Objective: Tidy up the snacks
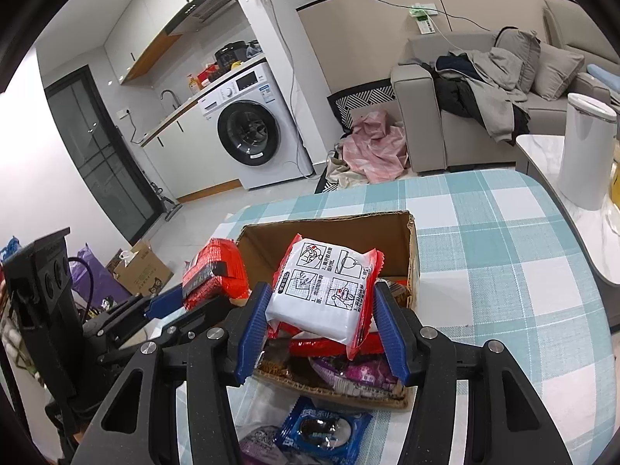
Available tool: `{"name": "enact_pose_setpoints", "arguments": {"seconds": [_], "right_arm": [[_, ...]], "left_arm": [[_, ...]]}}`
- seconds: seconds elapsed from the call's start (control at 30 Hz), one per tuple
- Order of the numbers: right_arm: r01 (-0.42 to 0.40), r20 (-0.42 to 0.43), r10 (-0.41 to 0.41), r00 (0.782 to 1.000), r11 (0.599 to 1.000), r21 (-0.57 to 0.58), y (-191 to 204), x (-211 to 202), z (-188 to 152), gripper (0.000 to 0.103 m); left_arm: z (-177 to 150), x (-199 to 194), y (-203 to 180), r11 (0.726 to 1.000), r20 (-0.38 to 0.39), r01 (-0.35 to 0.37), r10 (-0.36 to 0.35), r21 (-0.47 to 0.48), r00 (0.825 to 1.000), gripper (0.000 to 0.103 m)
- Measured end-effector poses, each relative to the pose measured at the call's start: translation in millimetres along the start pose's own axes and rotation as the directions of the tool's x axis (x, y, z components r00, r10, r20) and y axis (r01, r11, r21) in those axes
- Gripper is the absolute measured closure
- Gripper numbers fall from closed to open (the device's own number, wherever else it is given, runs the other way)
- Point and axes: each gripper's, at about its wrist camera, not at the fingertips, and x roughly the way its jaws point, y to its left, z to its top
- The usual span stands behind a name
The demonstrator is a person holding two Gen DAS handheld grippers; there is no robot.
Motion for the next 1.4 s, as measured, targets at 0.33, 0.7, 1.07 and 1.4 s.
{"name": "enact_pose_setpoints", "arguments": {"seconds": [0.33, 0.7, 1.07, 1.4], "right_arm": [[0.018, -0.007, -0.018, 1.000, 1.000, 0.023, -6, 15, 10, 0.048], [0.040, 0.008, -0.040, 0.999, 0.999, -0.035, -2, 6, 6, 0.025], [0.020, 0.027, -0.018, 0.999, 0.998, -0.062, 2, -21, -13, 0.001], [0.040, 0.023, -0.038, 0.999, 0.994, -0.104, 8, -33, -36, 0.001]], "left_arm": [[4, 18, 4, 1.000, -0.019, -0.006, 0.006, -0.005, 1.000, 0.063], [1, 5, 6, 1.000, -0.006, -0.020, 0.020, -0.022, 1.000, 0.026], [-17, -51, 3, 0.999, 0.065, -0.036, 0.037, -0.014, 0.997, 0.001], [-42, -77, 4, 0.998, 0.056, -0.051, 0.052, -0.028, 0.997, 0.001]]}}
